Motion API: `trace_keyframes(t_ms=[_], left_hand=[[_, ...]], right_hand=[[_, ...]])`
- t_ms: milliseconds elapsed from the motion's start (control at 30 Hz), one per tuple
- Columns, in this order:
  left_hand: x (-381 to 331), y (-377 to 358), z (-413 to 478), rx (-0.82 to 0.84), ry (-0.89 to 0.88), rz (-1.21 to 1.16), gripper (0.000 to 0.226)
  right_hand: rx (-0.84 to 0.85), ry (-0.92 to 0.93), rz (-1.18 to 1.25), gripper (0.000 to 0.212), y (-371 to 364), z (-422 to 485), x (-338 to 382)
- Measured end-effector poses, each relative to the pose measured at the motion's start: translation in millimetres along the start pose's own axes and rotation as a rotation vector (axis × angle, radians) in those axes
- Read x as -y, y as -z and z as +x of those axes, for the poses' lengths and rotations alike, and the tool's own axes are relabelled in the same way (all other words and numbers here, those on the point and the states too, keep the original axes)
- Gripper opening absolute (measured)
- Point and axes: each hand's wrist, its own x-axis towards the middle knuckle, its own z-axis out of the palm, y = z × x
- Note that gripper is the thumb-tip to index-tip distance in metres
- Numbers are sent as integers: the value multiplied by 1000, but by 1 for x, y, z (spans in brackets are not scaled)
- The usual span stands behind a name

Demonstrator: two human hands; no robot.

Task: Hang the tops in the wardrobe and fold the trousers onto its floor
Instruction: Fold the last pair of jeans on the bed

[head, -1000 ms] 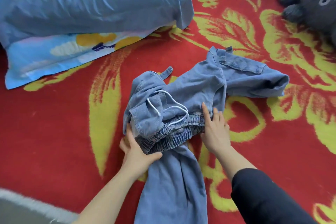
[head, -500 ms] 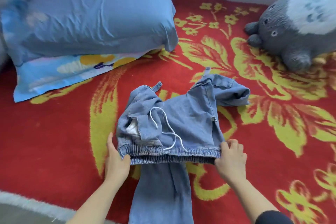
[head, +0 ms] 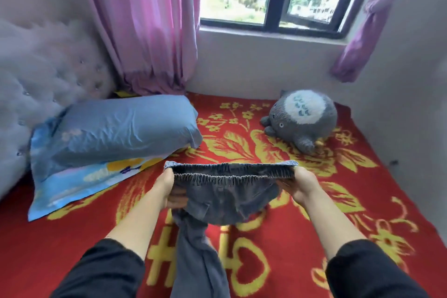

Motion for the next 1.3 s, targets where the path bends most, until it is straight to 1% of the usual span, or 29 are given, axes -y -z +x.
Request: trace_keyframes(t_ms=[33,100,133,200,367,467,533,567,600,667,700,733,767,833,900,933,1033,1100,1133,1233,1300], left_hand=[[-18,-4,-6,36,-14,-4,54],[-56,-14,-19,98,-69,-26,61],[-74,-18,-25,121,-110,-40,62],[-113,-25,-41,160,-216,-51,62],[-199,-38,-82,194,-477,-50,61],[-247,-45,-109,165,-665,-105,55],[-273,-49,-123,134,-812,-184,48],[-282,-50,-127,116,-858,-196,45],[-287,-51,-127,102,-872,-179,44],[-287,-51,-121,78,-804,-89,45],[-285,-49,-117,59,-760,-33,45],[-284,-48,-111,47,-737,7,44],[-283,-46,-105,47,-732,20,43],[-280,-45,-94,80,-729,-3,40],[-276,-49,-79,103,-688,-15,39],[-273,-50,-70,79,-648,18,38],[-255,-52,-39,-16,-473,256,40],[-243,-55,-16,-15,-337,450,41],[-237,-58,-3,-8,-284,499,43],[-233,-73,28,24,-209,452,47],[-241,-82,41,48,-185,357,48]], right_hand=[[-18,62,19,24,-2,-5,17],[-50,190,45,29,-10,-16,52],[-66,247,49,30,-14,-22,71],[-94,345,45,25,-19,-34,111],[-157,540,-25,22,-27,-62,206],[-249,646,-15,20,-30,-76,256],[-317,755,-12,32,-34,-77,276],[-337,788,-8,38,-37,-75,281],[-335,785,4,38,-40,-73,282],[-264,665,21,27,-45,-63,279],[-254,605,16,27,-47,-59,275],[-279,582,3,33,-47,-54,271],[-328,595,0,37,-47,-47,267],[-429,674,-45,39,-45,-34,259],[-430,714,-140,37,-47,-19,248],[-409,685,-188,36,-49,-11,242],[-363,487,-358,40,-50,29,220],[-329,367,-423,44,-50,57,201],[-319,313,-437,44,-50,70,192],[-246,184,-444,42,-53,100,181],[-198,129,-440,44,-57,111,186]])
